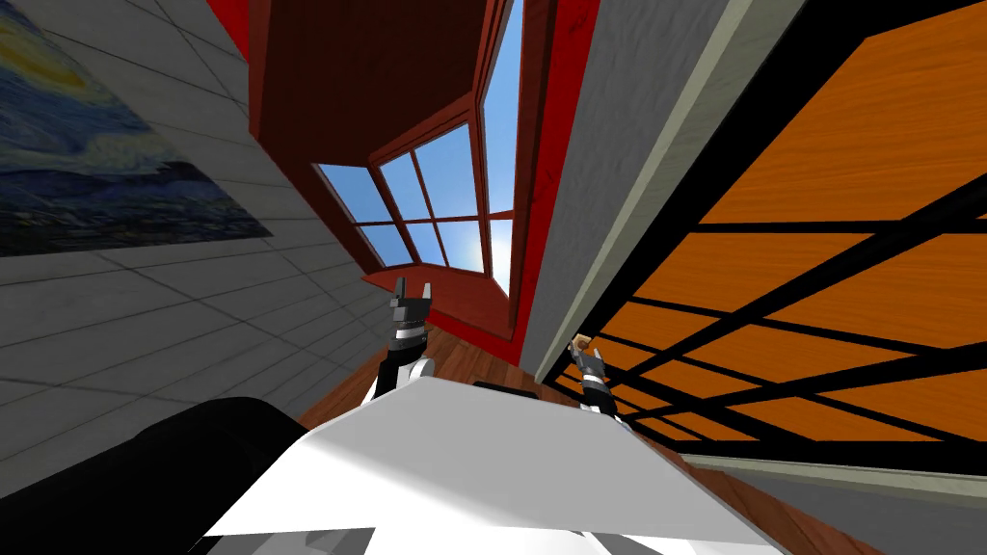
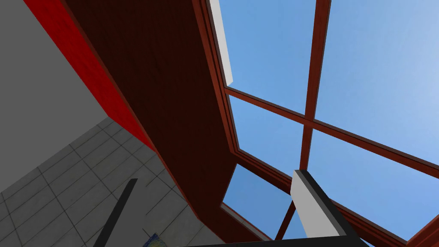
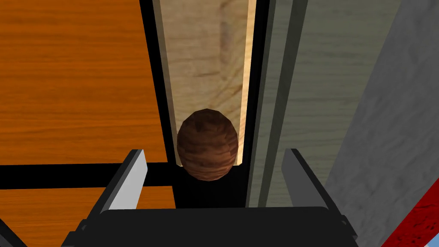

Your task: Pull the door open

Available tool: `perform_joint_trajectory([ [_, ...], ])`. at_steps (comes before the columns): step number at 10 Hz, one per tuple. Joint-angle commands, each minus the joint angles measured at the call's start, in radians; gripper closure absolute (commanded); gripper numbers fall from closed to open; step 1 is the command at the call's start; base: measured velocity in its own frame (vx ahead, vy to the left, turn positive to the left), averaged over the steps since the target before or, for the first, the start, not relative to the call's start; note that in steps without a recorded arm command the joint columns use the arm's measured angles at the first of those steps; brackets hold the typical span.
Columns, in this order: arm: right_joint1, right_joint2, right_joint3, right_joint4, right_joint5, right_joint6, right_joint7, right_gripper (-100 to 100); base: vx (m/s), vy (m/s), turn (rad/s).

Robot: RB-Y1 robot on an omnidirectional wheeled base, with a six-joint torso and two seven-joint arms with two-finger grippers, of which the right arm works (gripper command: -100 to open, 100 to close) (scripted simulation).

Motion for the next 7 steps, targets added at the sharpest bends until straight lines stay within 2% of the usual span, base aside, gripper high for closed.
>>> perform_joint_trajectory([
  [1,-0.020,0.008,-0.035,0.022,-0.021,0.009,0.030,-100,0.003,-0.102,0.305],
  [2,-0.028,0.011,-0.047,0.030,-0.028,0.012,0.040,-100,-0.020,-0.081,0.230],
  [3,-0.020,0.009,-0.037,0.052,-0.022,-0.002,0.032,-100,-0.027,-0.022,0.045],
  [4,-0.020,0.009,-0.037,0.052,-0.022,-0.002,0.032,100,-0.011,0.012,-0.034],
  [7,-0.020,0.009,-0.037,0.052,-0.022,-0.002,0.032,100,0.005,0.005,-0.016],
])
